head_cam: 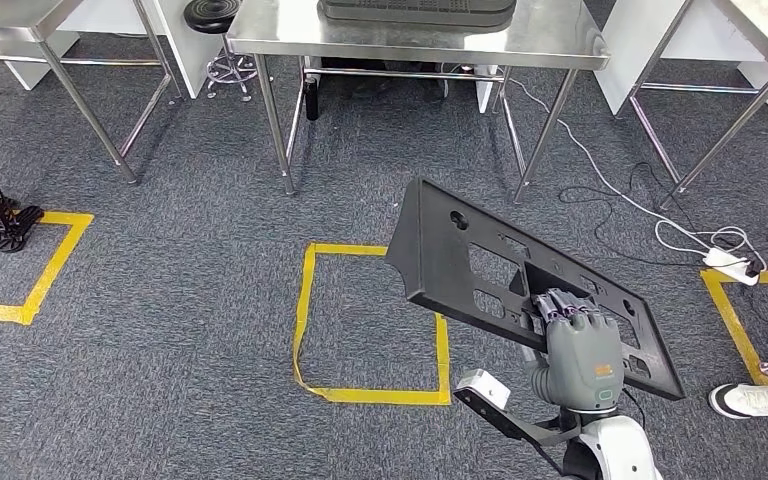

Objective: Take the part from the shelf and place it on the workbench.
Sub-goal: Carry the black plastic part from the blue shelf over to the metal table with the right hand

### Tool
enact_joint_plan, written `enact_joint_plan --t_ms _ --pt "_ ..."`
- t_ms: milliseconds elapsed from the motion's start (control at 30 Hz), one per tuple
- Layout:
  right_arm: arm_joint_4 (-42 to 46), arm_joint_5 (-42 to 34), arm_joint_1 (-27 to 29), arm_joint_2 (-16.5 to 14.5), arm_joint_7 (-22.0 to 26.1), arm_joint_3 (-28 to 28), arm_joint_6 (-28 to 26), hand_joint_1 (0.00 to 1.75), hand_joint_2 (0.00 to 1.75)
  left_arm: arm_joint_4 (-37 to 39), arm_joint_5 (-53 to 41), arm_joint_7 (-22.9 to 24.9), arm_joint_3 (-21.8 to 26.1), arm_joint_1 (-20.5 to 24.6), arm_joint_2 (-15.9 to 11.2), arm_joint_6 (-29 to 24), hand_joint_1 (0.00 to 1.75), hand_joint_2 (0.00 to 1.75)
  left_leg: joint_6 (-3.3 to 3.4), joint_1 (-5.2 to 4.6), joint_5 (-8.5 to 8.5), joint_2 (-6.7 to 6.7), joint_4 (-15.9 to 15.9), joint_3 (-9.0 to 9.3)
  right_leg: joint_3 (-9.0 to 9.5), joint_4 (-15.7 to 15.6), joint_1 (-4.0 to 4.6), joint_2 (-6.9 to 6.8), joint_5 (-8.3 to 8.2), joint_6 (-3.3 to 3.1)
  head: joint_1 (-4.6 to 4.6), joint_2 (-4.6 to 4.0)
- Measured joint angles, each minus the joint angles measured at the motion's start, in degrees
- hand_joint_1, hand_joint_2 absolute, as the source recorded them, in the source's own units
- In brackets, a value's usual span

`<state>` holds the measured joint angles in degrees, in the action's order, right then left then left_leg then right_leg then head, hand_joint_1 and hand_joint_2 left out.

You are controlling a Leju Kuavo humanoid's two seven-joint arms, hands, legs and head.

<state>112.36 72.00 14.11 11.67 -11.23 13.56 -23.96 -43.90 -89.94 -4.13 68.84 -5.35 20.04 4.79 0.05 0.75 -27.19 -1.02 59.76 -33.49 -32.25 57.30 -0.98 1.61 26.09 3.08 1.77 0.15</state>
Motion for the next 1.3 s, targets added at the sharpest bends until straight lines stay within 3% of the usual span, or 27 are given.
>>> enact_joint_plan --t_ms 800,900,967,1067,1100,1133,1167,1233,1267,1300 --pt "-1.3 -0.5 -0.9 -0.2 0.7 0.2 0.1 1.75 1.75 3.1 0.0 -0.2 -0.7 0.5 -0.6 -1.5 0.00 0.00 0.04 -0.01 0.00 0.00 0.0 -0.01 0.02 0.0 0.01 0.00 -0.03 0.04 0.00 0.00" --pt "-1.3 -0.5 -0.9 -0.3 0.7 0.2 0.1 1.75 1.75 3.3 0.0 -0.3 -0.8 0.5 -0.8 -1.6 0.00 0.00 1.00 -0.11 0.20 0.15 -0.7 0.36 0.09 -0.5 -0.23 -0.02 -0.23 0.56 0.00 0.00" --pt "-1.3 -0.5 -1.0 -0.3 0.7 0.2 0.1 1.75 1.75 3.4 0.0 -0.3 -0.9 0.6 -0.9 -1.6 0.00 0.00 1.78 0.23 0.85 0.45 -2.0 1.08 -1.11 1.7 -0.28 -0.41 0.84 0.54 -0.13 0.00" --pt "-1.4 -0.5 -1.1 -0.3 0.7 0.2 0.1 1.75 1.75 3.5 0.0 -0.4 -1.0 0.6 -0.9 -1.7 0.00 0.00 2.01 0.45 1.12 0.87 -2.6 1.30 -6.61 12.0 -0.59 -0.83 4.91 0.19 -0.29 0.00" --pt "-1.5 -0.5 -1.1 -0.3 0.7 0.2 0.1 1.75 1.75 3.6 0.0 -0.4 -1.0 0.6 -1.0 -1.7 0.00 0.00 1.89 0.51 1.06 0.95 -2.6 1.29 -8.05 14.6 -0.82 -0.88 5.55 0.47 -0.28 0.00" --pt "-1.6 -0.5 -1.1 -0.3 0.7 0.2 0.1 1.75 1.75 3.7 0.0 -0.4 -1.0 0.6 -1.0 -1.7 0.00 0.00 1.67 0.65 0.97 1.00 -2.6 1.32 -8.47 15.1 -1.12 -0.98 5.32 1.02 -0.28 0.00" --pt "-1.7 -0.5 -1.1 -0.3 0.7 0.2 0.1 1.75 1.75 3.8 0.0 -0.4 -1.0 0.6 -1.0 -1.7 0.00 0.00 1.33 0.89 0.85 1.00 -2.5 1.41 -7.64 13.3 -1.47 -1.13 4.23 1.79 -0.29 0.00" --pt "-1.9 -0.5 -1.2 -0.3 0.7 0.2 0.1 1.75 1.75 3.9 0.0 -0.4 -1.0 0.6 -1.1 -1.7 0.00 0.00 0.24 1.26 0.45 0.95 -2.3 1.69 -3.74 5.6 -2.15 -1.72 1.20 3.38 -0.49 0.00" --pt "-1.9 -0.5 -1.2 -0.4 0.7 0.2 0.1 1.75 1.75 3.9 0.0 -0.4 -1.0 0.6 -1.2 -1.7 0.00 0.00 -0.41 1.24 0.15 0.93 -2.1 1.81 -2.06 2.5 -2.23 -1.84 0.21 3.48 -0.64 0.00" --pt "-2.0 -0.5 -1.2 -0.4 0.7 0.2 0.1 1.75 1.75 3.9 0.0 -0.4 -1.0 0.6 -1.3 -1.7 0.00 0.00 -0.98 1.08 -0.08 0.91 -2.0 1.90 -1.08 0.8 -2.22 -1.89 -0.22 3.09 -0.71 0.00"
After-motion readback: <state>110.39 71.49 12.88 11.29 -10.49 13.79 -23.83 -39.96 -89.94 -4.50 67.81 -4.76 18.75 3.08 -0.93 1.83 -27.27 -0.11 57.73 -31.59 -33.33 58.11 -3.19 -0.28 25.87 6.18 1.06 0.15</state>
